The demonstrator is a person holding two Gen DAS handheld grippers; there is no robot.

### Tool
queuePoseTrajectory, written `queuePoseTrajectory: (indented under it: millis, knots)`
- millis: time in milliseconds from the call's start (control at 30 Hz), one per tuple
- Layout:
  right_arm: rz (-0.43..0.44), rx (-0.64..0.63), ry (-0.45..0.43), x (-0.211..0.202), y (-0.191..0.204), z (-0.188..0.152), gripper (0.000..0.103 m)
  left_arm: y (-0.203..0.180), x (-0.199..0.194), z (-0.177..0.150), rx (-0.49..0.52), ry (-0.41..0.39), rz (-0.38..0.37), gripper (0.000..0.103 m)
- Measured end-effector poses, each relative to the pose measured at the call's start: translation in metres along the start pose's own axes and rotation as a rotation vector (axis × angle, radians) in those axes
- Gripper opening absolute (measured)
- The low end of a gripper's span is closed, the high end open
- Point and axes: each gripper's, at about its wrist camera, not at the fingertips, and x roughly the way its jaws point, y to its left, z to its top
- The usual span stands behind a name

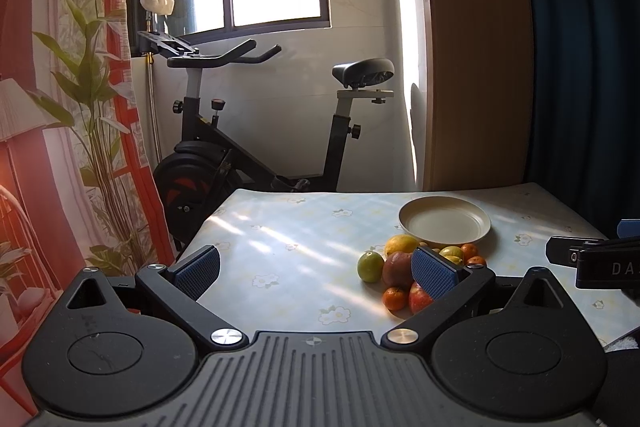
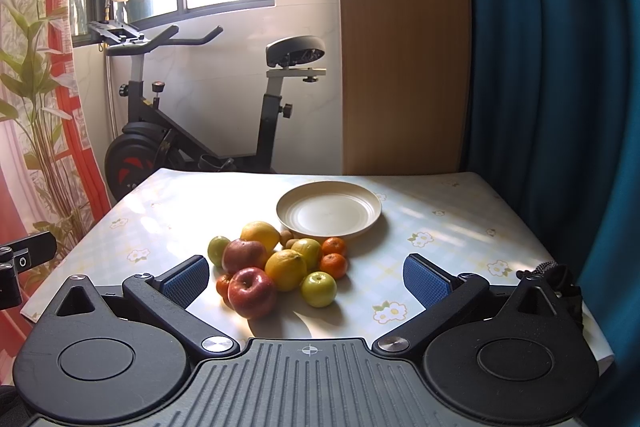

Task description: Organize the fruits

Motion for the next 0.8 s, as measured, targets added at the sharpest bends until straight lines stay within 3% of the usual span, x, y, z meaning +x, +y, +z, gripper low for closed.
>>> queuePoseTrajectory:
  millis: [467,633,800]
  knots:
    - [-0.004,-0.027,-0.009,0.000,0.000,0.007,0.103,0.006,0.001,0.002,-0.033,0.005,0.005,0.103]
    - [0.027,-0.033,-0.050,0.008,-0.012,0.028,0.103,0.016,0.016,0.014,-0.065,0.014,0.015,0.103]
    - [0.072,-0.028,-0.085,0.033,-0.033,0.056,0.103,0.025,0.046,0.033,-0.057,-0.019,-0.037,0.103]
